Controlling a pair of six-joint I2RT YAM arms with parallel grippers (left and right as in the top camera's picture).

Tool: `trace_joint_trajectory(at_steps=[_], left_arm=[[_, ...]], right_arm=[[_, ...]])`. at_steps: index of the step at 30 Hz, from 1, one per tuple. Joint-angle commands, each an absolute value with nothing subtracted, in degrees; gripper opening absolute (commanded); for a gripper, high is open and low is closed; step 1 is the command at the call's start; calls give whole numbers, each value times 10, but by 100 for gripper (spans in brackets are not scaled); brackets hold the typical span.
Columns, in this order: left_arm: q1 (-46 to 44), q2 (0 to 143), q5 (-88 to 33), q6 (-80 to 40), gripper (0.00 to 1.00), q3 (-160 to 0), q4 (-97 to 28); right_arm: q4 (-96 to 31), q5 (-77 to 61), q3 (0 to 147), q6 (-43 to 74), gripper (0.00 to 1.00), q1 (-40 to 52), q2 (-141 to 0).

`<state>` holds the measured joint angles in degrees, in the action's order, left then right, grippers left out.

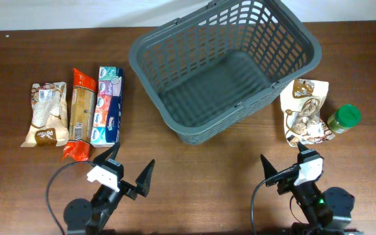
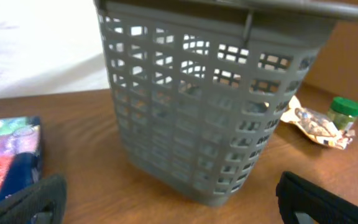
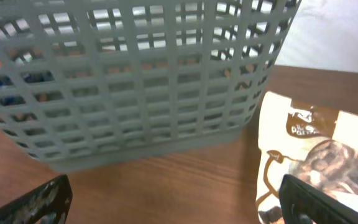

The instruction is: Pack container

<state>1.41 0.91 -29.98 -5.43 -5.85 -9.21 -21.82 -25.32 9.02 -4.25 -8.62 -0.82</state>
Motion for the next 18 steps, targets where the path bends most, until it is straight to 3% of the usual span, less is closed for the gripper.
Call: trace_joint_trajectory(at_steps=[1, 10, 18], left_arm=[[17, 17, -259, -15, 99, -145, -154], [17, 177, -211, 55, 99, -368, -332], [17, 450, -211, 156, 99, -646, -498]], right_arm=[[-265, -218, 187, -38, 99, -83, -17], [-494, -142, 451, -42, 99, -83, -202], [-660, -143, 742, -42, 99, -83, -437]])
